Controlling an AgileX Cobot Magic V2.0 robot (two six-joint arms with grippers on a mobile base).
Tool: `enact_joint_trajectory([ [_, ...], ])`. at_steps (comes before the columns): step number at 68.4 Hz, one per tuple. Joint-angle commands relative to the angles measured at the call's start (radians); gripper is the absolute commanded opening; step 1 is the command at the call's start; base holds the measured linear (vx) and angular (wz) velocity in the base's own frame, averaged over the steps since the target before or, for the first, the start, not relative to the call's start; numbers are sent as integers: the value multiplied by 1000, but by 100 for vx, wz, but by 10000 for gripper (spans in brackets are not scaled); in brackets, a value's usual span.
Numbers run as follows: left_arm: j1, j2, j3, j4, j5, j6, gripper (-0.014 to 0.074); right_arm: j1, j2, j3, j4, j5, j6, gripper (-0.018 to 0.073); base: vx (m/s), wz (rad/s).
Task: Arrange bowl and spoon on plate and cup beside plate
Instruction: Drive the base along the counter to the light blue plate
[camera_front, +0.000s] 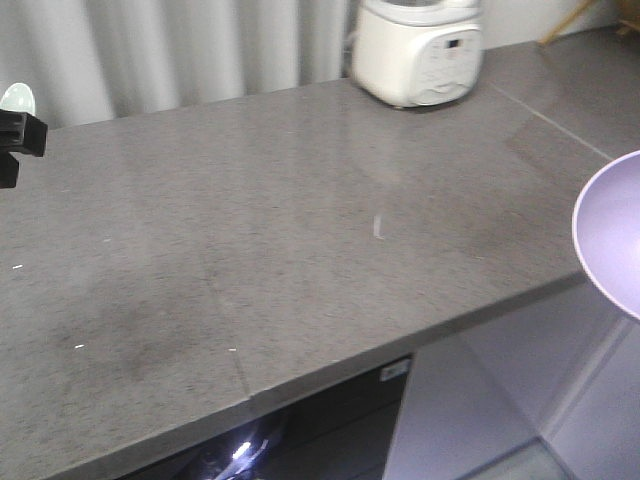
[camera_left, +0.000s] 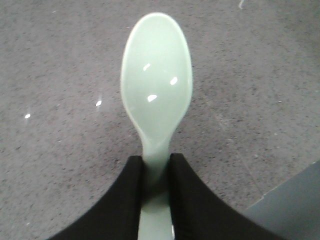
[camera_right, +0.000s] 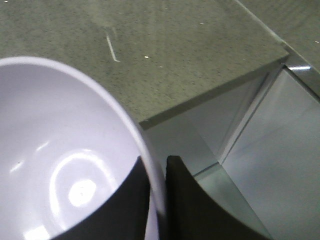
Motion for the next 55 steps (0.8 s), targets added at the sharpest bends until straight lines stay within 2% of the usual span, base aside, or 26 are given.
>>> enact_joint_trajectory([
  [1, -6, -24, -24, 3, -16, -8, -6, -7, -7, -28, -2, -61, -11, -6, -3, -57],
  [55, -6, -24, -24, 3, -16, -8, -6, -7, -7, -28, -2, -60, -11, -6, 1, -48],
])
